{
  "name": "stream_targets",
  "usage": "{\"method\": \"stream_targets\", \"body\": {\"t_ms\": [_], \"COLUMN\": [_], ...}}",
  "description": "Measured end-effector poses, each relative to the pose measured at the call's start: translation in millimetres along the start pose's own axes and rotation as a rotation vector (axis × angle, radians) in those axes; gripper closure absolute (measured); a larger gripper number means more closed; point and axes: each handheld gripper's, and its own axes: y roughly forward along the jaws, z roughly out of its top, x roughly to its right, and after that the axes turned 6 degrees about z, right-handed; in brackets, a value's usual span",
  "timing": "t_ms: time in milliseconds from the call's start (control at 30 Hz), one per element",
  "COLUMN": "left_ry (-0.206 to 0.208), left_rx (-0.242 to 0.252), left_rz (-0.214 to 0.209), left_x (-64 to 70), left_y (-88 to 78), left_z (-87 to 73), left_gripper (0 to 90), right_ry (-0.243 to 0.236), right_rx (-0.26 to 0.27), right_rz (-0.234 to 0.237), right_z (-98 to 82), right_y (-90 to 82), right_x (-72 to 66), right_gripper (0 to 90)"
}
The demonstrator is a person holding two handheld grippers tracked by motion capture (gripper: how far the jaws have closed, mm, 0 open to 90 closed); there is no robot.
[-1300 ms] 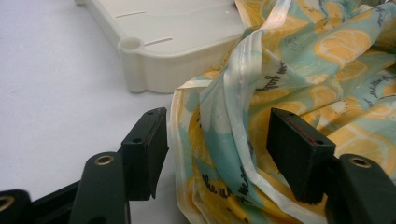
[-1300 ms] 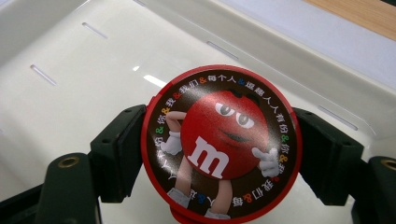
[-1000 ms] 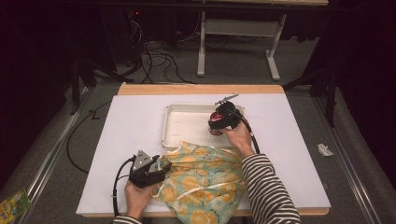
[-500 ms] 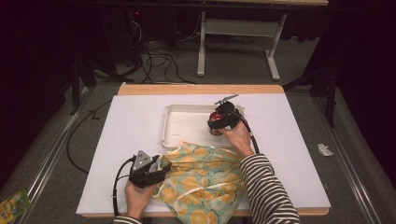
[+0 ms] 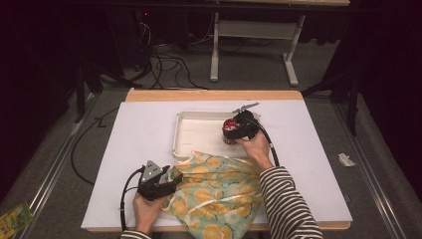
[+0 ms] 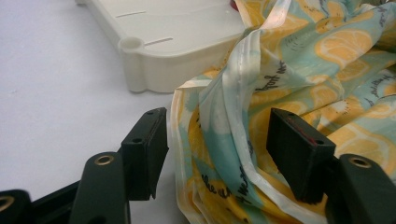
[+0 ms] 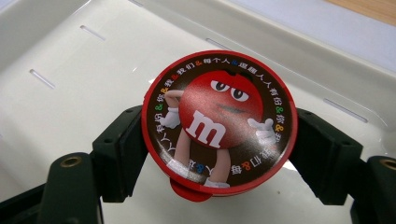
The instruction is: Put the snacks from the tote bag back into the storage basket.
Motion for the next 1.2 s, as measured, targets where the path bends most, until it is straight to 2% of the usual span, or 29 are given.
{"method": "stream_targets", "body": {"t_ms": [67, 167, 267, 367, 500, 567, 733, 833, 967, 1200], "left_ry": [0.002, 0.004, 0.006, 0.002, 0.007, -0.011, -0.012, -0.017, -0.025, -0.012], "left_rx": [-0.001, 0.000, 0.002, 0.000, -0.011, -0.012, -0.009, -0.005, 0.000, -0.004], "left_rz": [0.001, 0.003, 0.004, -0.001, -0.008, -0.017, -0.019, -0.024, -0.032, -0.043], "left_x": [0.1, 0.5, 0.9, 0.1, -0.1, -1.9, -2.1, -2.2, -3.7, -2.4], "left_y": [0.0, -0.1, 0.0, 0.1, 1.2, 1.2, 1.1, 0.4, -2.2, -5.2], "left_z": [0.0, -0.1, -0.1, 0.1, 0.7, 0.8, 1.1, 1.7, 2.5, 2.8], "left_gripper": [39.0, 39.0, 39.0, 38.8, 38.6, 38.3, 38.3, 38.1, 38.1, 37.9], "right_ry": [-0.001, 0.025, 0.019, 0.023, 0.022, 0.027, 0.020, 0.020, 0.009, 0.009], "right_rx": [0.002, 0.007, 0.005, 0.004, -0.025, -0.022, -0.002, 0.039, 0.067, 0.112], "right_rz": [-0.010, -0.023, -0.029, -0.025, -0.008, -0.004, 0.004, 0.018, 0.023, 0.043], "right_z": [-0.1, 0.7, 1.1, 0.9, 0.7, 0.0, -1.2, -2.6, -7.0, -17.6], "right_y": [0.7, 1.8, 2.5, 2.7, 3.2, 1.8, -5.4, -17.7, -28.5, -45.5], "right_x": [-1.4, -2.9, -4.0, -3.5, -1.1, -0.4, 0.2, 1.1, 2.1, 4.4], "right_gripper": [25.4, 25.5, 25.5, 25.4, 23.9, 21.7, 20.7, 21.3, 24.2, 29.3]}}
